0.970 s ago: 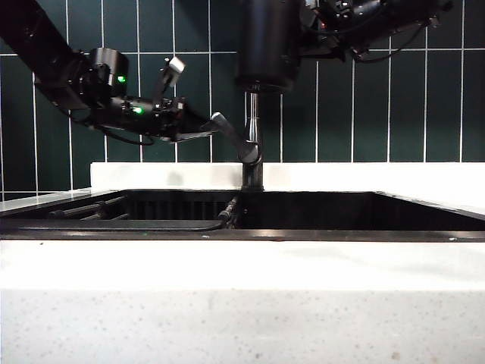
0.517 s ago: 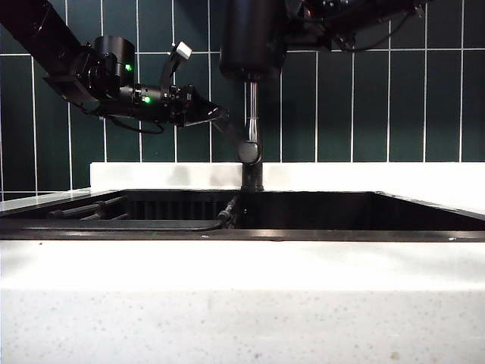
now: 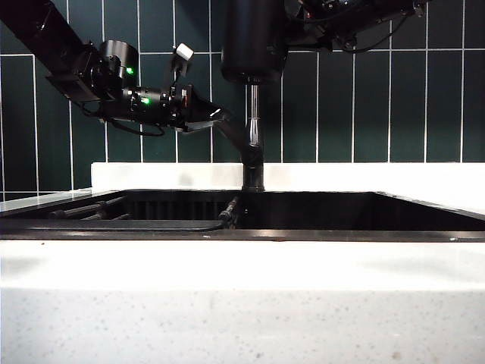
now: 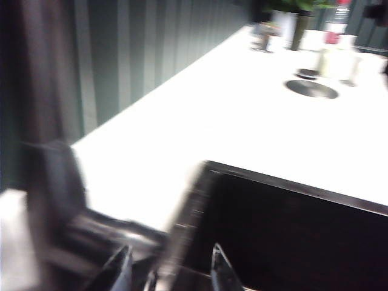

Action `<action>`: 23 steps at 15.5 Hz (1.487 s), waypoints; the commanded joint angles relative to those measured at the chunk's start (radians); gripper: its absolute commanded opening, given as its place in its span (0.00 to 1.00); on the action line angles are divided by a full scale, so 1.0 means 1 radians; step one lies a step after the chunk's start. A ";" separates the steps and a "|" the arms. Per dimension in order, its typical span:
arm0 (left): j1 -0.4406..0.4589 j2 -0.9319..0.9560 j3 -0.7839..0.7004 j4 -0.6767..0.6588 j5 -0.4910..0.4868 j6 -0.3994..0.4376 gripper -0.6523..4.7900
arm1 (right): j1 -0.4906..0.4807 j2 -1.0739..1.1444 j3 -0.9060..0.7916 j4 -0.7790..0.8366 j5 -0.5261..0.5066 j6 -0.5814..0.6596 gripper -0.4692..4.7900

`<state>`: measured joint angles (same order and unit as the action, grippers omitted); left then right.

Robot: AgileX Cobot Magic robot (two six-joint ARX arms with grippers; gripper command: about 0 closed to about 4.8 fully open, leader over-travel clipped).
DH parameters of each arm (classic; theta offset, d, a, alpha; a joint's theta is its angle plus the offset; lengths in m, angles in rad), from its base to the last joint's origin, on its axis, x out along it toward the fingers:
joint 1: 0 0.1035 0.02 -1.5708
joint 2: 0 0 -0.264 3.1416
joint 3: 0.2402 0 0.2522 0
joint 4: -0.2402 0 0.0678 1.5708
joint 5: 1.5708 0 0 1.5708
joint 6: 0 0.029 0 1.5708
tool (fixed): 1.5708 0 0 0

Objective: Pick up the mug next to the sink, go to the faucet to get some water, pour the water into the sink, and finally put the mug back to its place.

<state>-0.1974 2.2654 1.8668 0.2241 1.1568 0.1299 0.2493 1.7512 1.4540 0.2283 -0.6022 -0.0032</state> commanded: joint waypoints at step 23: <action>-0.012 -0.002 0.002 -0.069 -0.151 0.081 0.42 | -0.001 -0.009 0.009 -0.016 0.008 -0.031 0.09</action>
<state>-0.2096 2.2665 1.8668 0.1383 1.0126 0.2092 0.2470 1.7523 1.4536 0.1726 -0.5861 -0.0456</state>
